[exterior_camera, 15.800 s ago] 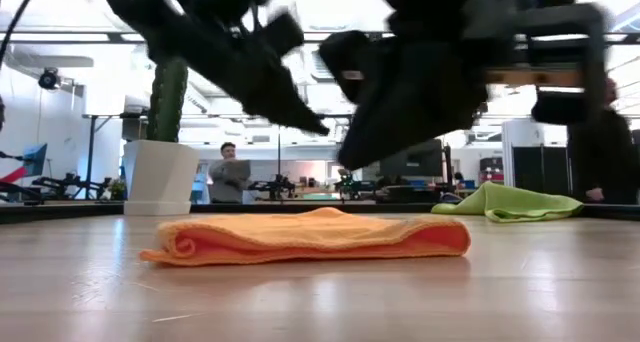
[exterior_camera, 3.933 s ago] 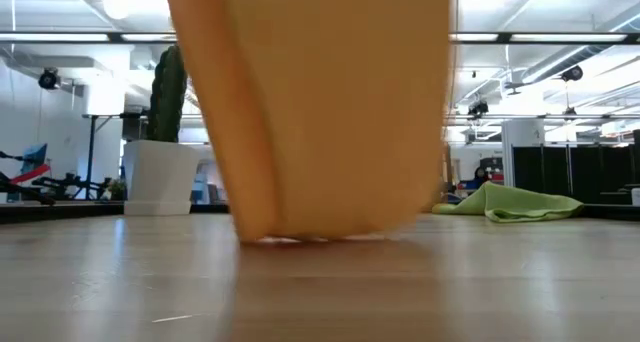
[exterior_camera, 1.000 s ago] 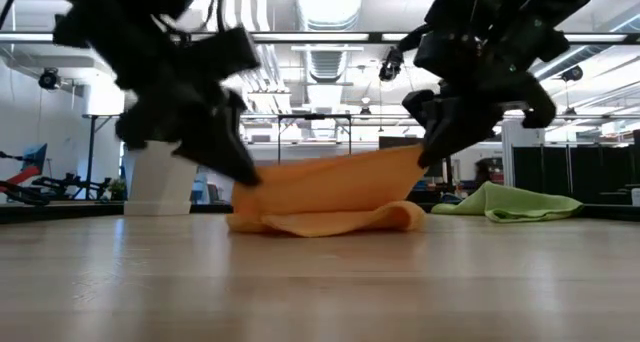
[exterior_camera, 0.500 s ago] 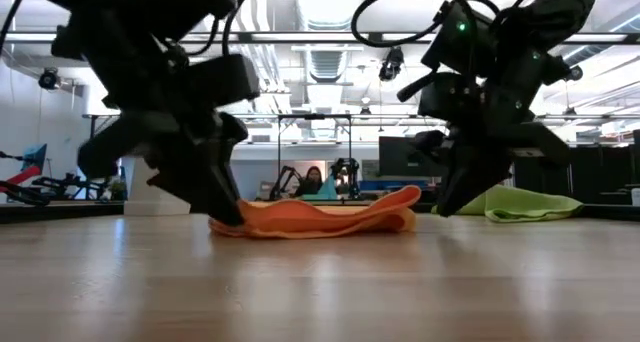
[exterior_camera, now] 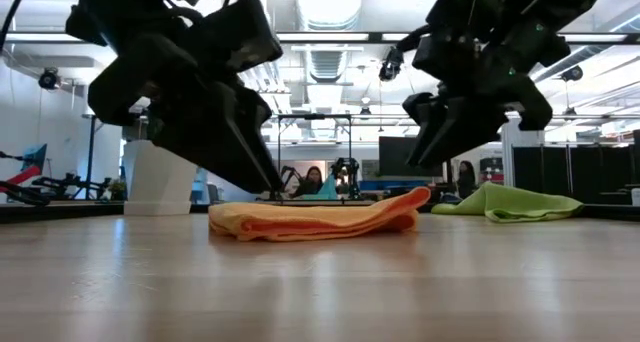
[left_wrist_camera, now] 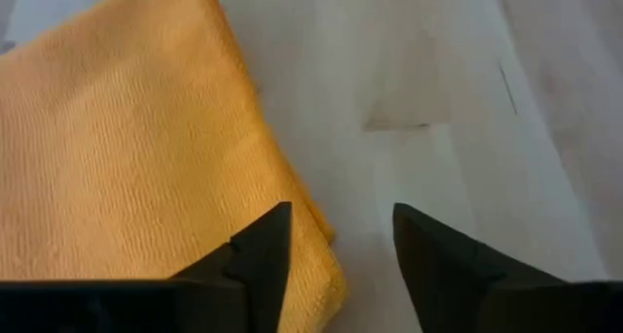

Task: Roll microfiber towels into tight, uniform cylinder then place into a basket
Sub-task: Roll the orange microfiber cloth

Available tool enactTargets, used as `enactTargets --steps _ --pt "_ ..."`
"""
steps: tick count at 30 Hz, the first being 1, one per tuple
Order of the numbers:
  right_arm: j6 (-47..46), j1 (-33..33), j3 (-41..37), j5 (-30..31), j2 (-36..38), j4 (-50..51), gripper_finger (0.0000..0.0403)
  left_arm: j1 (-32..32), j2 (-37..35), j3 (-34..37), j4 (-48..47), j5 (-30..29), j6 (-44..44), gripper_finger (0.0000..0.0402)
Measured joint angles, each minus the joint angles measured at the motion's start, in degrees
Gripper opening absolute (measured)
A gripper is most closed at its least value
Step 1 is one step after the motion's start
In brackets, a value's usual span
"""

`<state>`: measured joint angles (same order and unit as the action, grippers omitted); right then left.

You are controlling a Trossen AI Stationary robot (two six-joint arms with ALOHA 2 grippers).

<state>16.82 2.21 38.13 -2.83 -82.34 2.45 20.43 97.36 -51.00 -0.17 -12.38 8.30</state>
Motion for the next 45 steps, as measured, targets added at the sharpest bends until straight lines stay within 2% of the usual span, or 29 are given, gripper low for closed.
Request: enactTargets --steps 3,4,8,9,10,12,15,17,21,25,28,35,39,45 --pt "0.1 1.3 0.0 1.5 -0.6 -1.7 0.0171 0.0 -1.2 -0.3 -1.9 -0.8 -3.5 0.0180" --pt "0.5 1.6 0.0 2.9 -1.0 -2.9 0.0187 0.0 -2.2 -0.4 -3.9 -3.0 -4.7 0.0181" --pt "1.5 1.4 0.0 9.4 -1.0 -5.9 0.0226 -0.5 -7.5 0.7 -7.7 -21.3 -5.7 0.0179" --pt "1.7 1.0 0.0 10.5 -0.7 -6.2 0.0232 -1.3 -8.4 1.4 -7.8 -24.2 -5.4 0.0178" --pt "1.6 0.3 0.2 10.6 -0.5 -6.1 0.0236 -2.3 -9.3 1.7 -7.3 -24.4 -4.7 0.0178" --pt "0.8 -1.6 1.7 8.8 -0.3 -6.0 0.0243 -5.4 -11.2 2.6 -8.0 -19.3 -1.4 0.0178" --pt "-1.2 -6.1 4.7 -0.2 -0.3 -3.0 0.0253 -11.3 -12.0 2.9 -7.8 -5.2 3.0 0.0177" --pt "-1.8 -9.3 7.3 -5.4 -1.5 -1.4 0.0262 -15.1 -11.9 3.8 -9.0 0.6 4.6 0.0177" --pt "-1.2 -14.3 12.2 -6.2 -5.3 4.5 0.0280 -21.4 -10.4 5.6 -10.0 6.1 4.7 0.0177" --pt "-0.1 -17.2 16.8 -9.2 -12.8 7.9 0.0292 -26.2 -7.8 7.2 -9.9 12.5 4.4 0.0177" --pt "0.7 -18.0 20.6 -12.7 -19.9 9.8 0.0298 -28.1 -6.1 7.7 -8.8 13.6 3.1 0.0177" --pt "5.9 -18.6 31.7 -13.1 -33.3 18.3 0.0299 -29.0 -3.7 8.3 -7.1 15.1 1.8 0.0177" --pt "7.8 -18.9 36.7 -13.4 -36.4 25.4 0.0299 -29.0 -2.7 9.0 -6.9 15.3 1.7 0.0177" --pt "9.2 -19.1 38.9 -12.6 -35.3 30.5 0.0277 -28.9 -3.0 9.6 -7.2 15.5 1.7 0.0176"
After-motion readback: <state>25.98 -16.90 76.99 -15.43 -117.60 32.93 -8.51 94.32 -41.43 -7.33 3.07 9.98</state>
